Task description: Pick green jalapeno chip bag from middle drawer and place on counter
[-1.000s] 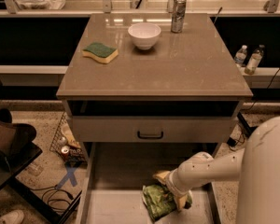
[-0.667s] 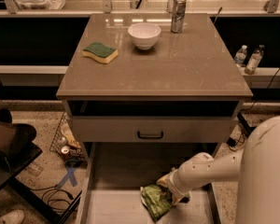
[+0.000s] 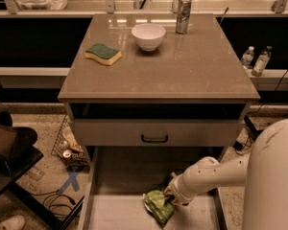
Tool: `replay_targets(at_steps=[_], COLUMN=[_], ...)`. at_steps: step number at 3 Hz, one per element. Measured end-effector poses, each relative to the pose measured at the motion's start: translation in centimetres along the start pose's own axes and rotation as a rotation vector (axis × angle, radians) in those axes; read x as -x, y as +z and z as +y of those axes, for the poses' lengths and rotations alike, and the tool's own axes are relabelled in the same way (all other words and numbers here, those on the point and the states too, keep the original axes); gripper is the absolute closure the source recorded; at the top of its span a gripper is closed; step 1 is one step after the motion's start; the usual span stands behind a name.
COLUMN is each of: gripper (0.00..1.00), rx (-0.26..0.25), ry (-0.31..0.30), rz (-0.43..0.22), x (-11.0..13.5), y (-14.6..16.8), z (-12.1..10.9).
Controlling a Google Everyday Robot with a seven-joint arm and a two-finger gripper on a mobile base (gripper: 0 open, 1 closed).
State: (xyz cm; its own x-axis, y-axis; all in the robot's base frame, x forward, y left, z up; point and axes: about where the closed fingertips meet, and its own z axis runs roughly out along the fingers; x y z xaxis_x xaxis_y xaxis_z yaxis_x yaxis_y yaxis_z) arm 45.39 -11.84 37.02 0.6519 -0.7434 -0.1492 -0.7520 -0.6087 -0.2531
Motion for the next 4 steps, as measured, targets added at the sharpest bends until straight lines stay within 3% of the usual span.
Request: replay_targets(at_steps=[1, 3, 4], gripper=[1.00, 1.00, 1.00], rx=[0.001, -0.006, -0.005], ry=[0.000, -0.008, -0.004], rz=[-0.002, -0.016, -0.030], x=[0.1, 0.6, 2.1], y=[0.1, -1.6, -5.7], z=[0.1, -0.3, 0.5])
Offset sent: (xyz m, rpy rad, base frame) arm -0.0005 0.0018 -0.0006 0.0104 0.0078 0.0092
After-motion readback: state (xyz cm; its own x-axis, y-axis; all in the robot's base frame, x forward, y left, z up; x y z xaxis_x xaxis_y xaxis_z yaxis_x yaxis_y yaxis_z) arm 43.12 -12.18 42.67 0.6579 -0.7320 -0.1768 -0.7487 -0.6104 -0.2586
